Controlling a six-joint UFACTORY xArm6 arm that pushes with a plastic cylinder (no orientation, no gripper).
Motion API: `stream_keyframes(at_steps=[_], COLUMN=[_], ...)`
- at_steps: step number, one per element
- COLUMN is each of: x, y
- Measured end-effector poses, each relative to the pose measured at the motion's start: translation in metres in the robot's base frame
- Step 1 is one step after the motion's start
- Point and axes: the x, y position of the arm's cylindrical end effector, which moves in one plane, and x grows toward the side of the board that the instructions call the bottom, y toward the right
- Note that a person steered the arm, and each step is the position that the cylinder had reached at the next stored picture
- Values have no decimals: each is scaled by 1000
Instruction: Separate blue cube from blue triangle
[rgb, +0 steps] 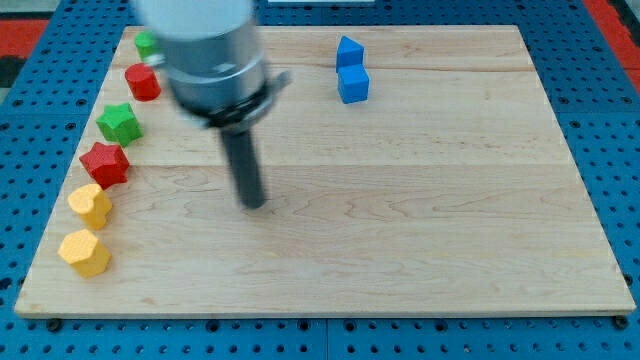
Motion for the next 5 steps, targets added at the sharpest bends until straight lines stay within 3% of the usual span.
stream_keyframes(at_steps=[1,2,4,5], x=[-58,-108,-155,-136], y=[104,159,158,83])
